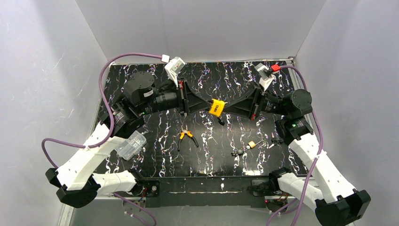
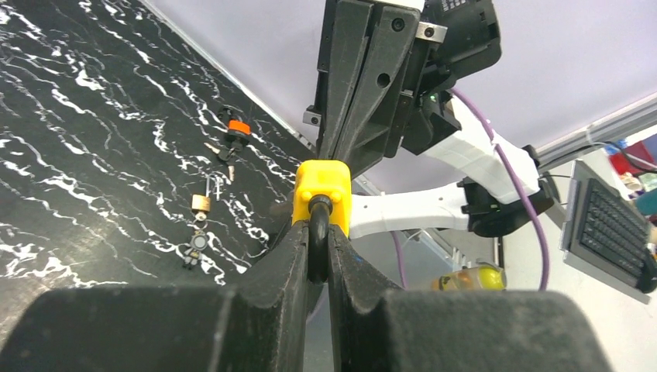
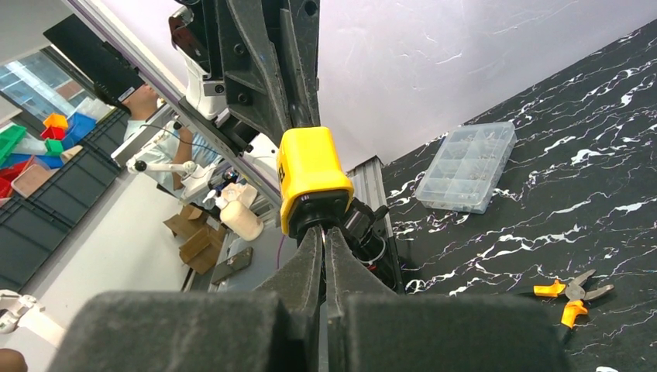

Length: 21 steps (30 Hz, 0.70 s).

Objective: Lock with the key
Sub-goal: Lock the lock.

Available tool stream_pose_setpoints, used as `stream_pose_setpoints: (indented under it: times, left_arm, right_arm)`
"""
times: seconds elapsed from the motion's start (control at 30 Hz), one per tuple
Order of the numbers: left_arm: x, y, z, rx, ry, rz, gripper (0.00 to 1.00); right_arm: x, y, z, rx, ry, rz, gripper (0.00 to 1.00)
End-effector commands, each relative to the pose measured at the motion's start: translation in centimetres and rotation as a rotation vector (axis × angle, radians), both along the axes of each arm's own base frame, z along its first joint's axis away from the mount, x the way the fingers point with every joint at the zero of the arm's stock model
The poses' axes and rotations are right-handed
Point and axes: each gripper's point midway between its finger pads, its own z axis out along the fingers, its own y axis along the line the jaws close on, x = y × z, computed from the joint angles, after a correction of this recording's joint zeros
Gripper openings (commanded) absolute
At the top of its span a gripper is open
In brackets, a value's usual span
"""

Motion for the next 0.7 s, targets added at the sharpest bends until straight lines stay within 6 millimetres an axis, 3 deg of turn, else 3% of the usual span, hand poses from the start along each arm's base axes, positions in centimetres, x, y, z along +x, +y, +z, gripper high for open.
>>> stream_pose_setpoints:
  times: [0.0, 0.37, 0.53, 0.67]
  left_arm:
    - [1.2, 2.5, 3.6, -0.026, -0.151, 0.105, 0.0]
    - [2.4, 3.2, 2.1, -0.007, -0.121, 0.12, 0.0]
    - [5.0, 2.2, -1.6, 0.072, 0.025, 0.17, 0.0]
    - [7.7, 0.0, -5.9, 0.142, 0.166, 0.19, 0.0]
  right_arm:
    - [0.2, -0.1, -0.5, -0.012, -0.023, -0.006, 0.01]
    - [2.2, -1.8, -3.6, -0.06, 0.041, -0.096, 0.01]
    - [6.5, -3.0, -6.5, -0.156, 0.176, -0.327, 0.01]
    - [11.2, -5.5, -11.4, -0.322, 0.398, -0.628, 0.01]
